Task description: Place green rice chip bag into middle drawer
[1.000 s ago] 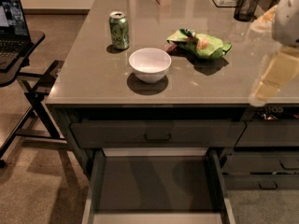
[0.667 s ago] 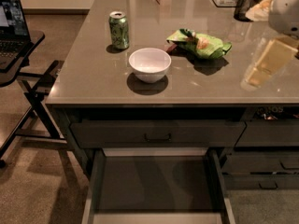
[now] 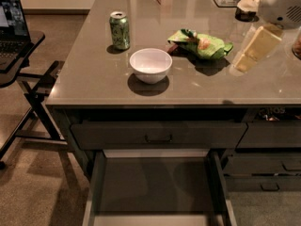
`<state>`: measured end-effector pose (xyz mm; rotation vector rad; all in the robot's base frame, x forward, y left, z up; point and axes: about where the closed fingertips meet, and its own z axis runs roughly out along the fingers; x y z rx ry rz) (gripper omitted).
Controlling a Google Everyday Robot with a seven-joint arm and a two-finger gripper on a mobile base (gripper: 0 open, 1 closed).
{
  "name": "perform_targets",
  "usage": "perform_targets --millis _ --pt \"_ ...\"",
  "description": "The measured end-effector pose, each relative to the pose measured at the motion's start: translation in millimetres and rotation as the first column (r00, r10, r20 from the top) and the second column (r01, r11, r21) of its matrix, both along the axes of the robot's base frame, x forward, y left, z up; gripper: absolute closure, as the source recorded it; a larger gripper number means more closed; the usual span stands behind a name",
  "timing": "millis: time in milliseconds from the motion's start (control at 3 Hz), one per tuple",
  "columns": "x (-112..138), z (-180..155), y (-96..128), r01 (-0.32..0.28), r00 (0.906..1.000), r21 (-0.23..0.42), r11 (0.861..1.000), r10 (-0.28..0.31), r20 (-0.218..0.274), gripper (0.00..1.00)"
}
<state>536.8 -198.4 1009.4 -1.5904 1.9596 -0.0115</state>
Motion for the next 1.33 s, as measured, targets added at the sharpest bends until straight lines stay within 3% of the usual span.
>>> perform_targets --millis 333,667,1333 --pt "17.0 -0.2 -3.0 0.031 0.9985 0.018 0.999 -0.032 0.045 0.00" --pt "60.2 -5.6 -15.2 0.102 0.9905 0.055 0.993 -0.107 0.086 0.00" --pt "123.9 -34.8 -21.1 0.136 0.9875 0.115 0.984 -0.144 0.063 0.00"
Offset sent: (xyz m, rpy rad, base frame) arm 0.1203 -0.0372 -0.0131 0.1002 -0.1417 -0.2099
